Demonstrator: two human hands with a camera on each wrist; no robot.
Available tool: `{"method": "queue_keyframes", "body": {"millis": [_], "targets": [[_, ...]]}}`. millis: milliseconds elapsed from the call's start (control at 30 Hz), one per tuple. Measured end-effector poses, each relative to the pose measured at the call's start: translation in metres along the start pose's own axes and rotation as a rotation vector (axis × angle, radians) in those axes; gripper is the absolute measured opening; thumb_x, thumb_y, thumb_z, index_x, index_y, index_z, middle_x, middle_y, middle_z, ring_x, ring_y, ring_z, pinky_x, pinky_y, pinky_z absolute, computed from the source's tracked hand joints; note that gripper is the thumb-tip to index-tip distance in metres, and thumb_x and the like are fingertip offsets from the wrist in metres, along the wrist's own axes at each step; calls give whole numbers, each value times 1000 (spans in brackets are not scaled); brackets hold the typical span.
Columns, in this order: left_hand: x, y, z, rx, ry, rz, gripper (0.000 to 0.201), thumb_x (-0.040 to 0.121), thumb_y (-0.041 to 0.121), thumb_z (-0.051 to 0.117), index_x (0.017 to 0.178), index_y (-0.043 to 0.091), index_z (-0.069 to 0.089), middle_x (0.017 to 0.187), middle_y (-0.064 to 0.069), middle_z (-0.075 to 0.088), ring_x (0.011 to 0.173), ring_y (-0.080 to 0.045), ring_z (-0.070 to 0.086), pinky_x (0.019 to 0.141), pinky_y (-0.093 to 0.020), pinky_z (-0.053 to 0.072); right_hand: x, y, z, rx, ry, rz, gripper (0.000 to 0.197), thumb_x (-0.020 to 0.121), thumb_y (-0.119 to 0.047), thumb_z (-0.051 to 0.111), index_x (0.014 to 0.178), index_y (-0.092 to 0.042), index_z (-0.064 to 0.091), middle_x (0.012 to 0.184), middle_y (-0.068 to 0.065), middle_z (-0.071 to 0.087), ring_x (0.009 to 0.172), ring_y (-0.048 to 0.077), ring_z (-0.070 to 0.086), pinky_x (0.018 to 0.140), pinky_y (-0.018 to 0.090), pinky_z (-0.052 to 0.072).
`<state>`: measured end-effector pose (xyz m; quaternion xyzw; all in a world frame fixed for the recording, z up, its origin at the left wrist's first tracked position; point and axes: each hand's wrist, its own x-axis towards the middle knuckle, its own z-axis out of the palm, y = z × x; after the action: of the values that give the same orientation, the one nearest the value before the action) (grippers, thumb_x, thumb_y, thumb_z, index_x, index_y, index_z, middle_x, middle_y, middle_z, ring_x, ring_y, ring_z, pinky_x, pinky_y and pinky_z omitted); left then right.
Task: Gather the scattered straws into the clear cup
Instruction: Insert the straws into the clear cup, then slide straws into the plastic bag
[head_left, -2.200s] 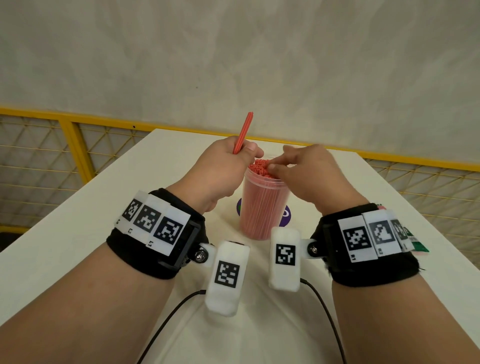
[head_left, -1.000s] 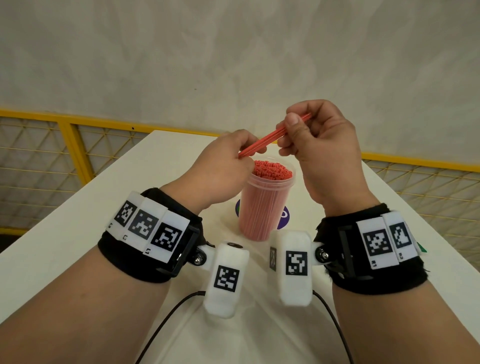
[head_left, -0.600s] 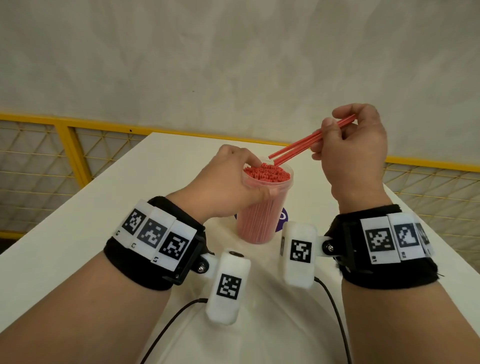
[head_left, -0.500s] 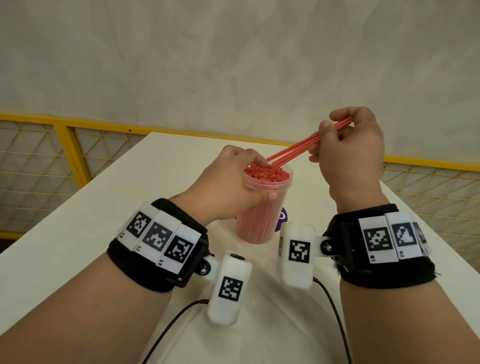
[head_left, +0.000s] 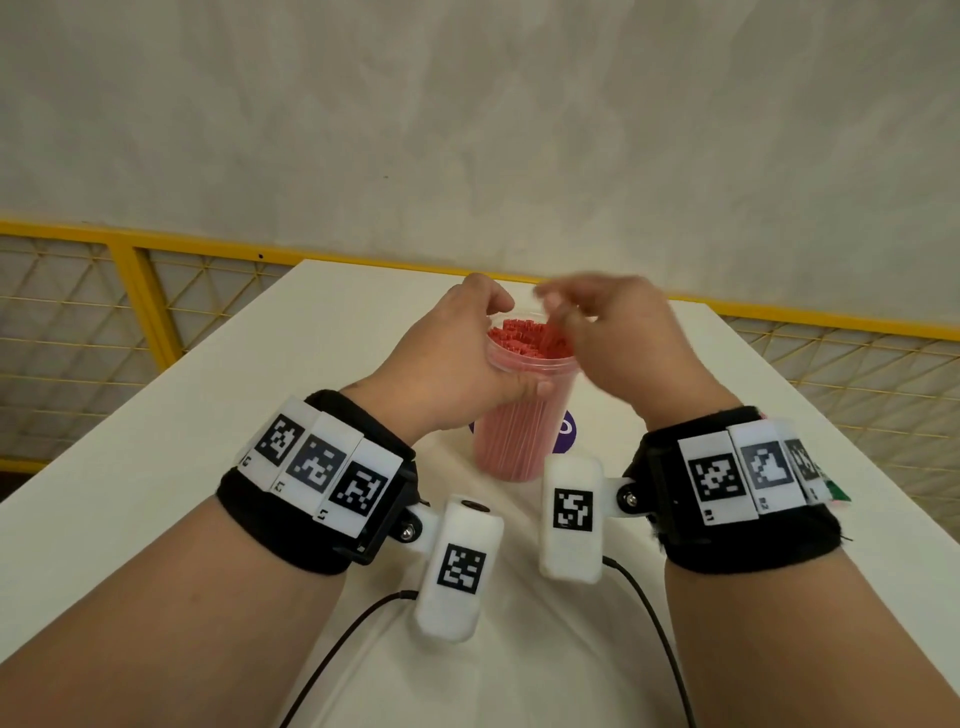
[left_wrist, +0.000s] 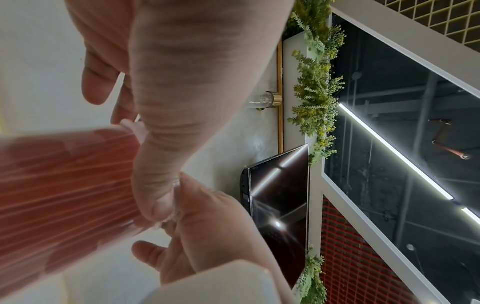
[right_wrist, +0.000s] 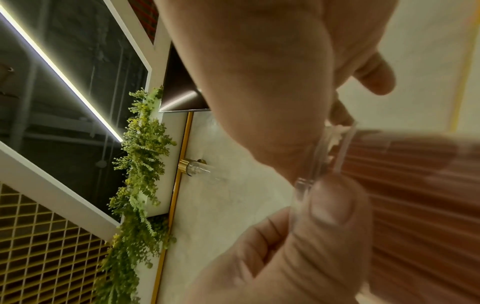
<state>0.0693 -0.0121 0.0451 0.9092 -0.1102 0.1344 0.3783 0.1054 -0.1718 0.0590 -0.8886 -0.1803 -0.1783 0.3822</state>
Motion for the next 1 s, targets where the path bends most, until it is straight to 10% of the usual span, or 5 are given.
{"method": "queue_keyframes", "body": {"millis": [100,300,400,700,1000], "targets": [[0,0,0,-22,-6,-14,81,62,44,86,125,22,40,124,11,46,111,-8,52,85,-23,40,-2,1,2,-27,-216,65,25,97,-30,53,115,-28,70,147,-4,45,136,0,33,96,15,27],[0,-1,0,-19,-13,-23,79,62,44,87,122,24,40,121,13,46,109,-7,52,83,-23,41,0,0,2,195,63,170,18,87,-28,67,103,-32,74,113,-9,68,103,5,61,91,27,49],[0,-1,0,-18,-9,-20,79,63,44,87,124,22,41,125,11,47,109,-7,51,82,-22,38,-1,6,7,118,-25,225,25,82,-29,73,107,-34,72,121,-9,65,98,3,55,75,15,43],[-3,-1,1,129,-126,143,61,86,45,67,141,40,42,151,16,36,138,-8,35,108,-26,30,6,13,-15,161,206,271,26,85,-21,66,110,-22,69,103,-2,68,95,13,63,88,30,50],[-4,1,15,297,-68,253,45,97,28,51,142,26,47,143,3,49,133,-18,41,111,-37,33,-22,91,-94,77,360,534,22,83,-19,71,105,-15,70,83,-6,62,66,3,52,56,21,39]]}}
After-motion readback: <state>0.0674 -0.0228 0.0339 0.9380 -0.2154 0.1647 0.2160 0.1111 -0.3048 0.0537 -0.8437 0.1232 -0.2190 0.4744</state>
